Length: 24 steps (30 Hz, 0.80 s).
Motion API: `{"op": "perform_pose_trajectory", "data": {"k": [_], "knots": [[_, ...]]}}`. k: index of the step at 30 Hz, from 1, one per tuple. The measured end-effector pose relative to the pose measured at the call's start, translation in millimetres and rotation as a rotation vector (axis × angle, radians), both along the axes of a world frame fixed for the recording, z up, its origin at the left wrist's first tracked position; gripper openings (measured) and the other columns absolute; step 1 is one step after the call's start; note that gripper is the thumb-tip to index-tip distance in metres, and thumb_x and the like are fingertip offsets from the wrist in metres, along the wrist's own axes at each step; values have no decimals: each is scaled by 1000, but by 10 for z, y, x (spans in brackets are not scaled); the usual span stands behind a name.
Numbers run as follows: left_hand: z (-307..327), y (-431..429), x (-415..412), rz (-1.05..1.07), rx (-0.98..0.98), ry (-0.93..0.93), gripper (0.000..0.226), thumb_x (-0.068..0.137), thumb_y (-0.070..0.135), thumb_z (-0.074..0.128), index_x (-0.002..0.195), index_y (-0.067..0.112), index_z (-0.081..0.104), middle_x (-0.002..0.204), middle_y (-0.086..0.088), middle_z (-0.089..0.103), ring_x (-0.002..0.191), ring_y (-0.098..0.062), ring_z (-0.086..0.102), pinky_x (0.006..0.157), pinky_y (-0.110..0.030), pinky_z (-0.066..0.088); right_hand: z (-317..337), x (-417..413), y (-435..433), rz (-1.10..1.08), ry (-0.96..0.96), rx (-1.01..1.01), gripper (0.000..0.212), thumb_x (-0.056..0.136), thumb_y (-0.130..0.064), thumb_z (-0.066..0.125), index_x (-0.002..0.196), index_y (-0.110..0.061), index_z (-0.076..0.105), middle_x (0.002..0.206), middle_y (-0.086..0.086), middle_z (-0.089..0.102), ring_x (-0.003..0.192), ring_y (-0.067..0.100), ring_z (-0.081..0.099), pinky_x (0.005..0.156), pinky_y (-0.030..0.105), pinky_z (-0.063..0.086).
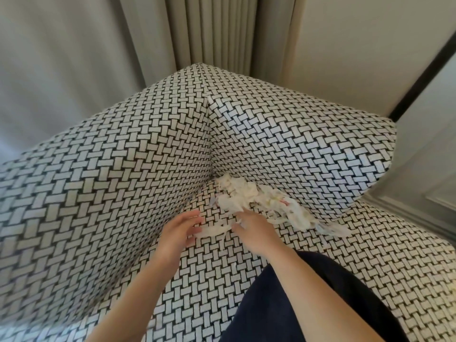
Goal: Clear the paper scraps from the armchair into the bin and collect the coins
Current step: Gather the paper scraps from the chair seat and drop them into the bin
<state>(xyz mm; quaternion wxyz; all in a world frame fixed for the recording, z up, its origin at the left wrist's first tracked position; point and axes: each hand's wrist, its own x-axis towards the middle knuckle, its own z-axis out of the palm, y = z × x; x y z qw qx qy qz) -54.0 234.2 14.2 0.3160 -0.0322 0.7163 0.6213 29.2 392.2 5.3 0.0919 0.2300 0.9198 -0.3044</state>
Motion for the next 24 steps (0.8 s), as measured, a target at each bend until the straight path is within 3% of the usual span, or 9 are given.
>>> {"op": "perform_pose_trajectory", "data": {"k": [4,8,12,15,17,20,24], "knots": [[38,33,-4,12,2,13,16,90,17,59,101,23,67,110,4,66,101,-16,63,98,-38,45,180,51,26,-200,216,-150,37,97,-26,47,130,-11,55,133,5,56,118,14,53,95,21,36],[20,96,28,-50,-53,91,20,91,15,58,108,22,64,115,7,62,103,-12,59,91,-30,45,282,111,84,-410,400,-250,23,92,-18,55,112,-12,65,115,0,65,95,4,54,79,12,39],[-123,219,79,-256,-268,266,44,86,14,64,127,23,52,130,6,50,116,-13,48,94,-28,39,318,169,156,-657,523,-453,14,88,-15,59,100,-16,67,106,-1,66,87,8,60,79,24,49],[-305,327,109,-472,-499,432,73,80,21,71,143,20,34,147,0,32,134,-23,29,112,-39,30,338,189,202,-862,583,-625,13,86,-10,59,94,-18,66,103,-1,65,94,15,62,90,38,52],[-379,387,124,-559,-594,560,76,82,22,70,145,17,29,148,-2,29,137,-24,19,114,-36,20,362,203,224,-974,626,-762,12,87,-8,59,92,-17,66,105,5,65,86,15,63,86,34,54],[-451,442,113,-545,-574,674,64,84,19,68,140,14,39,136,-2,39,127,-19,30,109,-26,25,394,225,250,-1067,673,-915,13,88,-7,58,89,-18,65,108,8,65,95,20,63,82,29,54],[-478,462,90,-490,-549,735,36,85,16,67,120,13,59,110,-1,55,91,-11,50,87,-18,43,392,221,268,-1130,671,-1005,12,88,-8,60,91,-18,66,111,8,65,100,21,62,83,28,53]]}}
